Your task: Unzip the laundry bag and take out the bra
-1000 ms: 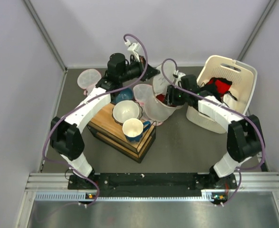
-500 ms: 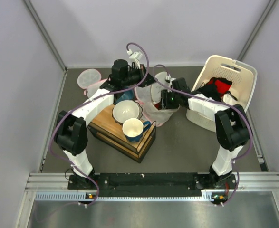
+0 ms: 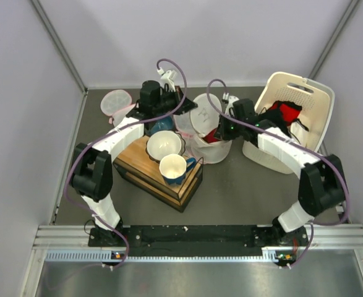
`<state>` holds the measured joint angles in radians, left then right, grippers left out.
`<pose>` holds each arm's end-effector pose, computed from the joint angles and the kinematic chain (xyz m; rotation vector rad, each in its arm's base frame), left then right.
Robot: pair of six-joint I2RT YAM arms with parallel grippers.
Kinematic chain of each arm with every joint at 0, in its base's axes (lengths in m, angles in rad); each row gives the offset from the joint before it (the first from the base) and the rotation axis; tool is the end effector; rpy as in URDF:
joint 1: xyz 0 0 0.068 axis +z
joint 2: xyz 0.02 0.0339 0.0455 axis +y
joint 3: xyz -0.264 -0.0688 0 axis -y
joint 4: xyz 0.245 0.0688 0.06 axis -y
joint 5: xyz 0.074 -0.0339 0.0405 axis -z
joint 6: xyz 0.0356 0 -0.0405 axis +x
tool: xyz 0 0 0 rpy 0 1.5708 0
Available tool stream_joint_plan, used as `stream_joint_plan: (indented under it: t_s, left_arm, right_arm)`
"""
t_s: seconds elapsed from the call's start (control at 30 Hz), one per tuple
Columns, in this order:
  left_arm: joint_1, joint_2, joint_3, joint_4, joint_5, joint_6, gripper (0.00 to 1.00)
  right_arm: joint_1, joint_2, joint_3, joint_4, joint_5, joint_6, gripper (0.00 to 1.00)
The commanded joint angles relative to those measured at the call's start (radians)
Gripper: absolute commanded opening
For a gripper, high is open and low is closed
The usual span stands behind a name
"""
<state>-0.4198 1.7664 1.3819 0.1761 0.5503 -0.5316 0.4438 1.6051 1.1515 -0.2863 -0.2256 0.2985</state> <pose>0.3787 -0.1894 0.3146 0.3202 1.8759 -1.1543 0.3180 0.1600 0.2506 -0.2902 2.3556 0.6295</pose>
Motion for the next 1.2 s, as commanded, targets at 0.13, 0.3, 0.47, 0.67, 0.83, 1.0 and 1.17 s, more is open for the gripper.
stream_joint_plan:
  t_s: [0.13, 0.3, 0.47, 0.67, 0.83, 1.0, 1.17]
  left_arm:
    - [0.007, -0.038, -0.037, 0.088, 0.019, -0.022, 0.00]
    - [0.007, -0.051, -0.055, 0.102, 0.025, -0.016, 0.00]
    - [0.007, -0.053, -0.046, 0.065, 0.011, 0.016, 0.00]
    - [0.007, -0.058, -0.040, 0.053, 0.016, 0.022, 0.00]
    - [0.007, -0.062, -0.044, 0.059, 0.025, 0.016, 0.00]
    - [0.007, -0.070, -0.044, 0.045, 0.019, 0.012, 0.00]
    - [0.007, -0.076, -0.055, 0.030, 0.025, 0.021, 0.00]
  right_arm:
    - [0.018, -0.246, 0.014, 0.036, -0.034, -0.009, 0.00]
    - [0.018, -0.306, -0.022, 0.093, 0.003, 0.024, 0.00]
    - [0.016, -0.375, -0.015, 0.108, 0.028, 0.033, 0.00]
    - [0.016, -0.467, 0.053, 0.128, 0.072, 0.024, 0.00]
    - [0.016, -0.493, 0.103, 0.147, 0.144, 0.004, 0.00]
    - [0.001, -0.498, 0.152, 0.164, 0.195, -0.010, 0.00]
    - [-0.059, -0.479, 0.241, 0.167, 0.178, 0.005, 0.00]
